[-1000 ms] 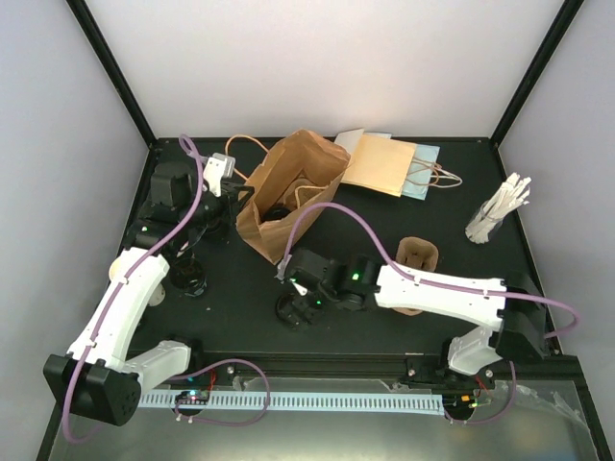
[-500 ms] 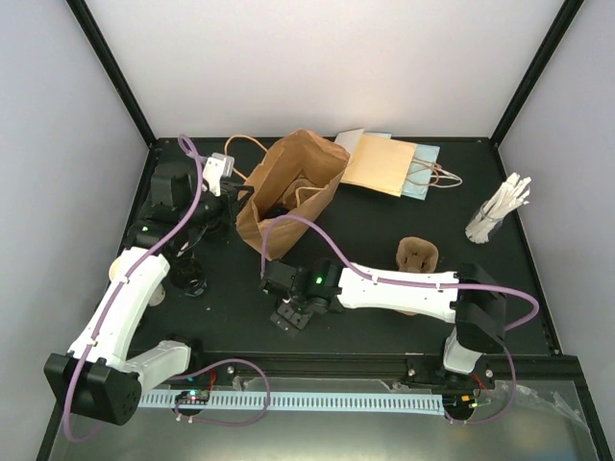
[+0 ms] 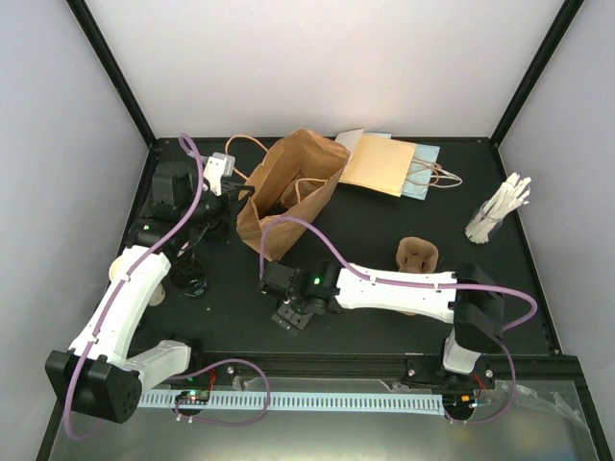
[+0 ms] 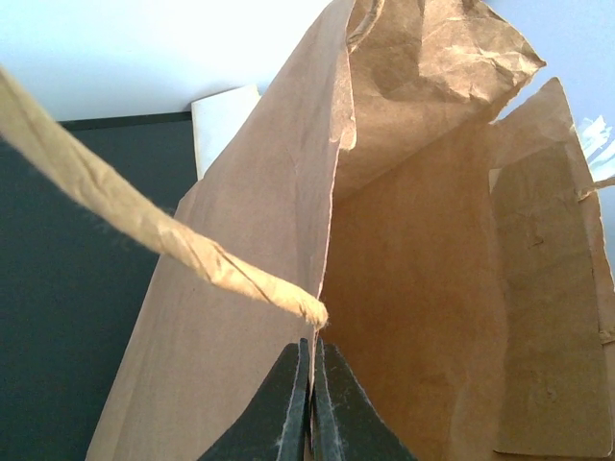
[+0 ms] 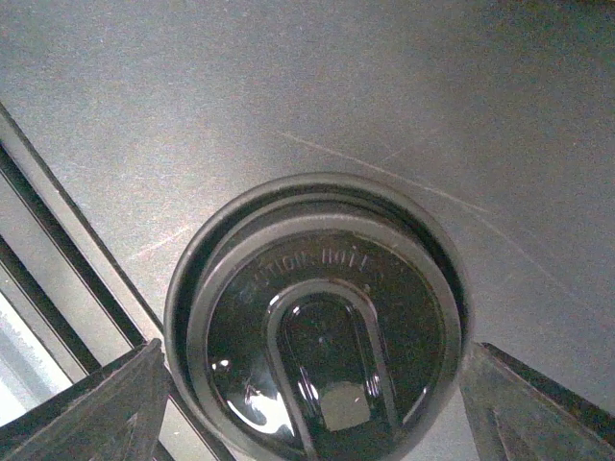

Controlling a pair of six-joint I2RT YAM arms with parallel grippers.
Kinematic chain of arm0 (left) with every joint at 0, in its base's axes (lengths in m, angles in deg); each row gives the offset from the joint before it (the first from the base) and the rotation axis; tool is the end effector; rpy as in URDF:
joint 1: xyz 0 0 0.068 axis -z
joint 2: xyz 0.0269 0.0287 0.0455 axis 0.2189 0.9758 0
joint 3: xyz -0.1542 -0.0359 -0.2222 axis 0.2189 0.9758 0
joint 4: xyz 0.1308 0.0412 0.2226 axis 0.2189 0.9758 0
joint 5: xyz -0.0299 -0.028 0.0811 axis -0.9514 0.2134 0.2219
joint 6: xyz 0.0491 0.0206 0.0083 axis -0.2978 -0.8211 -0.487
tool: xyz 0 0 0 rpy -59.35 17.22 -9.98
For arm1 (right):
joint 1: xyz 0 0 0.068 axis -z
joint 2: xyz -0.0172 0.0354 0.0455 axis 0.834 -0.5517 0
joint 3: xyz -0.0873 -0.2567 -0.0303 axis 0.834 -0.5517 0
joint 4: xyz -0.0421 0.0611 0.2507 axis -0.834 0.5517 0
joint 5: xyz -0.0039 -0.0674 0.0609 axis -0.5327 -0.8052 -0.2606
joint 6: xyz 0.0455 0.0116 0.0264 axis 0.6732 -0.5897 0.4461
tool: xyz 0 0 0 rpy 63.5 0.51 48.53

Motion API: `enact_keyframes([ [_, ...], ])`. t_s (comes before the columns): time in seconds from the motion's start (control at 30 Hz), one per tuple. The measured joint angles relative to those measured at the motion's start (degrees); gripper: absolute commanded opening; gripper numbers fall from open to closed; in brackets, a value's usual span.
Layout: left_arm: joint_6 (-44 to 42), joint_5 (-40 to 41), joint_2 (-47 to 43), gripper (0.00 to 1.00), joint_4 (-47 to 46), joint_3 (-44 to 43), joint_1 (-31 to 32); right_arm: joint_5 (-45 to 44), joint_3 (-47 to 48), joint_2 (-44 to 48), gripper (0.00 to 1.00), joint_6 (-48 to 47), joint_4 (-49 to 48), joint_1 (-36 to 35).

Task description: Pack the takeout coffee

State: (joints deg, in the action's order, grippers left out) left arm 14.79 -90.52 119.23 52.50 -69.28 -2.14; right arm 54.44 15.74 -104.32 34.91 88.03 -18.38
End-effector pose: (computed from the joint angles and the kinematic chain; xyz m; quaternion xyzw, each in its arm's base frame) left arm 0.2298 -0.0608 0.3542 0.1465 0.8139 -0.3091 0.4695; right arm 0.0939 0.3284 0.2500 -0.4636 0.8687 0.0677 0.1609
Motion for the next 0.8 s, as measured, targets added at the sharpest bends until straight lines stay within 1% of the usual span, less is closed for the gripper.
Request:
enact_keyframes([
  [0.27,0.0,-0.1,0.0,0.02,0.0,0.0,0.0,0.0,1.5,-2.3,0.82,-0.2,0.4,0.0],
  [0.4,0.0,-0.3,0.0,0.02,0.0,0.0,0.0,0.2,1.6,-2.9,0.85,-0.2,0.4,0.0],
  [0.53,0.0,-0.4,0.0,0.02,0.0,0.0,0.0,0.3,1.8,-3.1,0.8,-0.1,0.6,0.0],
  [0.8,0.0,-0.5,0.0,0.02,0.0,0.0,0.0,1.8,4.4,-4.9,0.79,-0.2,3.0,0.1],
])
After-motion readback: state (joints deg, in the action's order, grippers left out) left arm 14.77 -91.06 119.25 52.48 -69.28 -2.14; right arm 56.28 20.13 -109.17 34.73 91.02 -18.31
